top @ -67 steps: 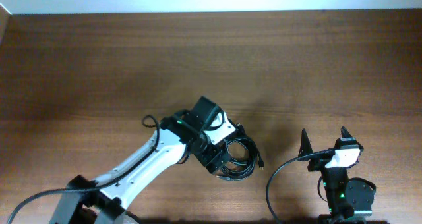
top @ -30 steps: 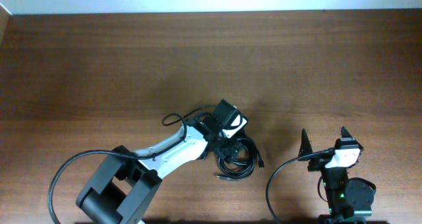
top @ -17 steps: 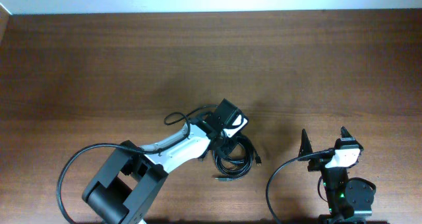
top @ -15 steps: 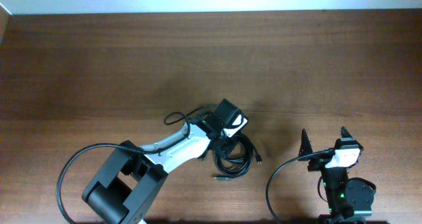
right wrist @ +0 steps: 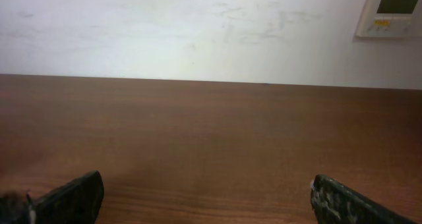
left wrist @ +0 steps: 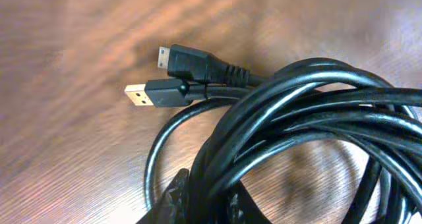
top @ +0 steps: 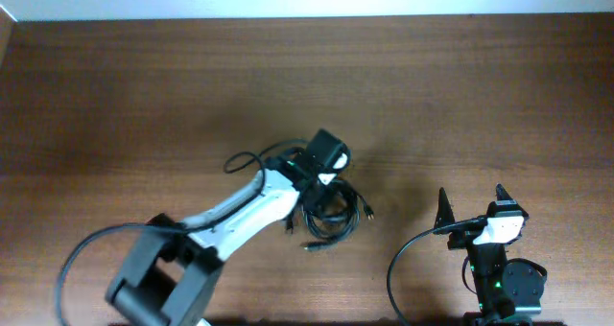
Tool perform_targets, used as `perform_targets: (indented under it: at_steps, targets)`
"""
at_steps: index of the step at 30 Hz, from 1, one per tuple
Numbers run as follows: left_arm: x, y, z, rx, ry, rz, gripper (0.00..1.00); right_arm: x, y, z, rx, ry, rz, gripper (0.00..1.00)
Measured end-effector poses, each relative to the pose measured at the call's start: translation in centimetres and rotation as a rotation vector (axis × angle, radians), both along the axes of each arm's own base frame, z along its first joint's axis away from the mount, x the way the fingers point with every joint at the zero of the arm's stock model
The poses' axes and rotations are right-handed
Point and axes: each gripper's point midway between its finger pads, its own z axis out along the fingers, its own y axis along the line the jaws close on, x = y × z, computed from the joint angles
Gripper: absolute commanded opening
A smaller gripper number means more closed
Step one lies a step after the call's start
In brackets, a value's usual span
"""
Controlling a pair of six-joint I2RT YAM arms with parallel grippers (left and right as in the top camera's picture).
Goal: Untangle cables
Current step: 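Grasp the black cable coil with the left gripper and lift, then reach the right gripper toward the held coil and grasp a loop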
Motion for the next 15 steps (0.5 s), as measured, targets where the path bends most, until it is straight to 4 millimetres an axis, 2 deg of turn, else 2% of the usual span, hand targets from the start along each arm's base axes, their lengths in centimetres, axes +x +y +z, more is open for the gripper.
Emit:
perform_targets:
  at_steps: [3,8,10,15]
  targets:
    - [2.0,2.1,3.3,-0.064,-0.067,0.128,0.00,0.0,0.0,0.0,0.000,0.000,0.000,0.99]
    - [3.9,5.3,6.8,-0.121,-0.146,0.251,0.00,0.0,0.0,0.0,0.001,0.000,0.001,0.99]
    - [4.4,6.4,7.4,-0.129,-0.162,0.283,0.00,0.0,0.0,0.0,0.001,0.000,0.000,0.99]
    - [5.2,8.7,7.4,-0.125,-0.162,0.358,0.00,0.0,0.0,0.0,0.001,0.000,0.000,0.99]
